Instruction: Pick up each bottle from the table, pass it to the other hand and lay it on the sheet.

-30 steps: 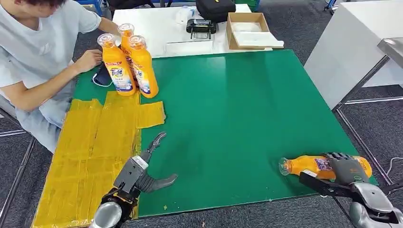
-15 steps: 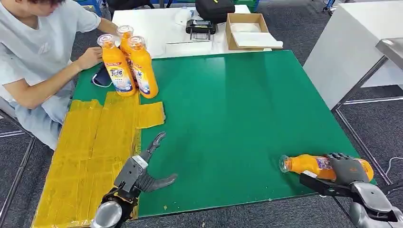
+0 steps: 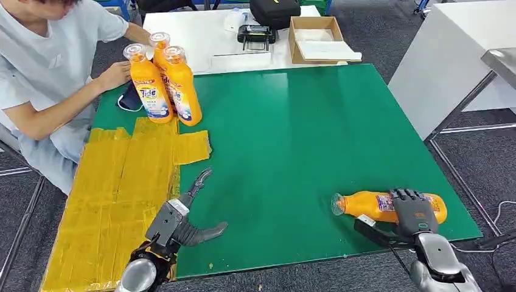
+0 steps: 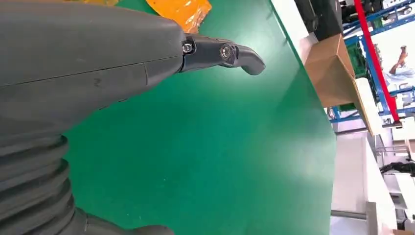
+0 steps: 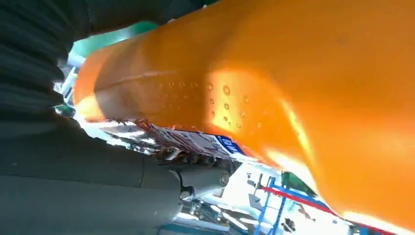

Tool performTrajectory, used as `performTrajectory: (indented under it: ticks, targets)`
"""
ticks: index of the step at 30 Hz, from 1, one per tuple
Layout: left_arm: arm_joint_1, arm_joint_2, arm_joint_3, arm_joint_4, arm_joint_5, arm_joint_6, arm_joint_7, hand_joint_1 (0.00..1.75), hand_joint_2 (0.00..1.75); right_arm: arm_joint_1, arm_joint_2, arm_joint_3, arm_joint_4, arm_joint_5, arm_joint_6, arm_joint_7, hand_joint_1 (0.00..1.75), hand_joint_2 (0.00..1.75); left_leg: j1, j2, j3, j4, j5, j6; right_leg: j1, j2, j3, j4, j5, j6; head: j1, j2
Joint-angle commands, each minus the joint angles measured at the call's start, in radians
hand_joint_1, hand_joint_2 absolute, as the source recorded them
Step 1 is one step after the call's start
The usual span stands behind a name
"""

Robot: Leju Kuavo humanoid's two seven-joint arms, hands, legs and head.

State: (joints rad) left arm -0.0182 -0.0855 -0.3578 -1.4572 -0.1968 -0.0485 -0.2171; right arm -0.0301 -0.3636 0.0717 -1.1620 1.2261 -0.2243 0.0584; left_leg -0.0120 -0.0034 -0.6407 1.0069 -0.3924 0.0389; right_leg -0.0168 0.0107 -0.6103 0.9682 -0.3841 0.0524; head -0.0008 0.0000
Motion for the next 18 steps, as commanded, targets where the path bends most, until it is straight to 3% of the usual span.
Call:
performTrajectory:
  ticks: [1, 5, 11, 14, 18]
  targets:
    - [-0.01, 0.006, 0.012, 0.019, -0.004, -0.003, 0.007, 0.0, 1.75, -0.003, 0.078, -0.045, -0.003, -0.027, -0.029, -0.028, 1.75, 1.75, 0.001, 0.001, 0.003, 0.0, -0.002, -0.003, 0.001, 0.0, 0.003, -0.001, -0.001, -0.002, 0.0, 0.0]
    - [-0.01, 0.026, -0.014, 0.019, 0.014, -0.018, 0.012, 0.0, 1.75, 0.039, 0.246, -0.113, -0.236, -0.397, -0.062, -0.233, 1.75, 1.75, 0.002, 0.003, 0.004, 0.0, -0.004, -0.005, 0.002, 0.001, 0.003, 0.0, -0.003, -0.004, 0.0, 0.0]
    - [-0.097, 0.049, -0.105, 0.049, 0.03, -0.038, 0.012, 0.0, 1.75, 0.02, 0.359, -0.075, -0.355, -0.733, -0.048, -0.318, 1.75, 1.75, 0.001, 0.002, 0.0, 0.001, -0.003, -0.005, 0.002, 0.001, -0.002, 0.002, -0.002, -0.004, 0.0, 0.0]
    - [-0.149, 0.046, -0.148, 0.073, 0.049, -0.036, 0.015, 0.0, 1.75, -0.01, 0.391, -0.052, -0.337, -0.865, -0.019, -0.373, 1.75, 1.75, 0.002, 0.0, -0.003, 0.001, 0.0, -0.004, 0.002, -0.001, -0.004, 0.001, -0.001, -0.002, 0.0, 0.0]
    - [-0.156, 0.043, -0.153, 0.075, 0.054, -0.033, 0.017, 0.0, 1.75, -0.02, 0.398, -0.041, -0.328, -0.878, -0.014, -0.377, 1.75, 1.75, 0.002, 0.002, -0.002, 0.0, -0.001, -0.004, 0.001, 0.001, -0.002, 0.001, -0.001, -0.002, 0.0, 0.0]
